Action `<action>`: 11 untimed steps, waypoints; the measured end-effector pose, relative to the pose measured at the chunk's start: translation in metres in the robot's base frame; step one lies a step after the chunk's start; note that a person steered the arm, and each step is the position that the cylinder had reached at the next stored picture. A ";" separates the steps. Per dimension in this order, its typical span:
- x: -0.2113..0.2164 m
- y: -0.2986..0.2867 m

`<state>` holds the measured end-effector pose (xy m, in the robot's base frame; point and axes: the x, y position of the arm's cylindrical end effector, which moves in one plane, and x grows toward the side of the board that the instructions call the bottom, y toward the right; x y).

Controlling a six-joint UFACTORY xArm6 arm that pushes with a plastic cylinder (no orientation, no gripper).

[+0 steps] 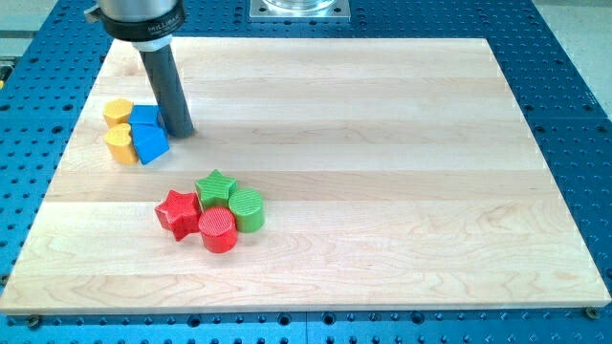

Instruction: Move the arm bottom of the yellow blocks

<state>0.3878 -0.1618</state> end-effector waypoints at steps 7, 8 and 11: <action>0.067 -0.031; 0.083 -0.031; 0.046 -0.053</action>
<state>0.4337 -0.2149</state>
